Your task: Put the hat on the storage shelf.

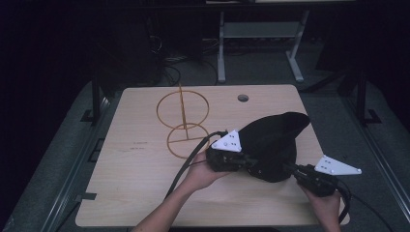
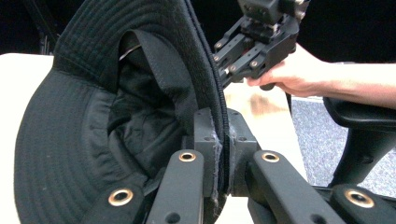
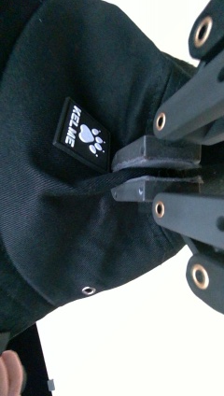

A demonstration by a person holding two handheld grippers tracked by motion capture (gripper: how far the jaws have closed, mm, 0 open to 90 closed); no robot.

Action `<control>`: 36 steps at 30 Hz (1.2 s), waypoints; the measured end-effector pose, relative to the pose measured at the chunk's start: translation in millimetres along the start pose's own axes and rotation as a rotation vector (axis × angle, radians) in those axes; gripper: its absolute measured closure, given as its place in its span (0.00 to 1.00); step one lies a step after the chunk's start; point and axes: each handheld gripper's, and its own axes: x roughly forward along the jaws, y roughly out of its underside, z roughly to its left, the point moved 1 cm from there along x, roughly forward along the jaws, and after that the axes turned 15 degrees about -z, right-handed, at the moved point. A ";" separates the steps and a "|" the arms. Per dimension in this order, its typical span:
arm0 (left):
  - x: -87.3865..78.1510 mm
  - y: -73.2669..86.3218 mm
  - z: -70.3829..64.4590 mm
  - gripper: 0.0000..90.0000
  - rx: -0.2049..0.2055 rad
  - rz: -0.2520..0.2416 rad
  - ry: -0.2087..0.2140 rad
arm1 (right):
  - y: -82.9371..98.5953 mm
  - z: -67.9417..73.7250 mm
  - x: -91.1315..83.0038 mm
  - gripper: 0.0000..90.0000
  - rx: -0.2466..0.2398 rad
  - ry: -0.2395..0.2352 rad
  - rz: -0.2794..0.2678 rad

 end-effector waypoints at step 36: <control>-80.8 43.1 -26.7 0.41 -0.048 0.044 -0.212 | -81.6 -2.8 -21.0 0.98 -0.114 -0.030 -0.052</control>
